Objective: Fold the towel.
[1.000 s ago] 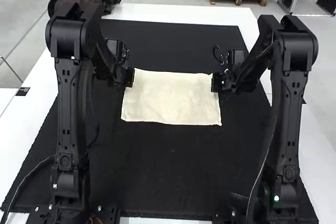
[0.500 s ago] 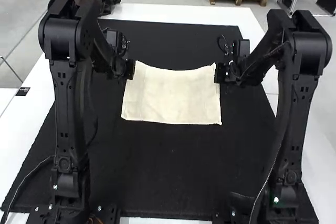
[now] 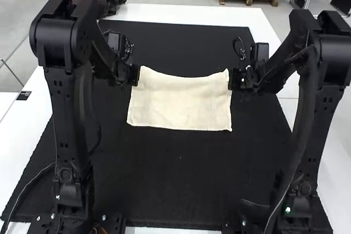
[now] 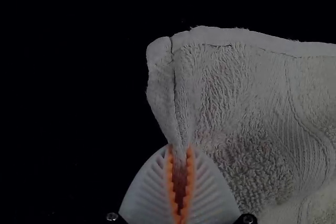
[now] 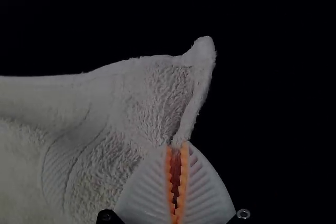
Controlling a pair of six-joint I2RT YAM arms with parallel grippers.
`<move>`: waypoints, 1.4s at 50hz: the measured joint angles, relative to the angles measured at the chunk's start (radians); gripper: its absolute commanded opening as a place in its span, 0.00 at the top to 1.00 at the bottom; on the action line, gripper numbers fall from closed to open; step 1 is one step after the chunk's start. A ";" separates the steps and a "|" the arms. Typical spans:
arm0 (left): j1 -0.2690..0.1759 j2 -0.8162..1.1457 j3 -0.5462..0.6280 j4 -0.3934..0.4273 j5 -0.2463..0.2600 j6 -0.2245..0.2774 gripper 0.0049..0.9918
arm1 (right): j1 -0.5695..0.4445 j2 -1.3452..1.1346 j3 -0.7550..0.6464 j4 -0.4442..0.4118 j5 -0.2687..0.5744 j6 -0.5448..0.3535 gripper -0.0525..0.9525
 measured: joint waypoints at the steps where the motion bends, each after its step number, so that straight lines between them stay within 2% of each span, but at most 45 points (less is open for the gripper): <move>1: 0.000 -0.006 -0.006 0.000 0.001 0.000 0.98 | 0.000 -0.005 -0.004 -0.002 -0.002 0.000 0.97; 27: 0.000 -0.164 -0.154 -0.008 0.009 0.000 0.98 | -0.002 -0.167 -0.121 -0.067 -0.047 0.000 0.97; 45: 0.000 -0.266 -0.249 -0.015 0.017 0.000 0.98 | -0.049 -0.282 -0.181 -0.121 -0.092 -0.001 0.97; 60: 0.000 -0.368 -0.298 -0.035 0.027 0.000 0.98 | -0.069 -0.350 -0.251 -0.185 -0.119 -0.006 0.97; 70: 0.000 -0.412 -0.340 -0.080 0.031 0.000 0.98 | -0.069 -0.391 -0.286 -0.201 -0.129 -0.006 0.97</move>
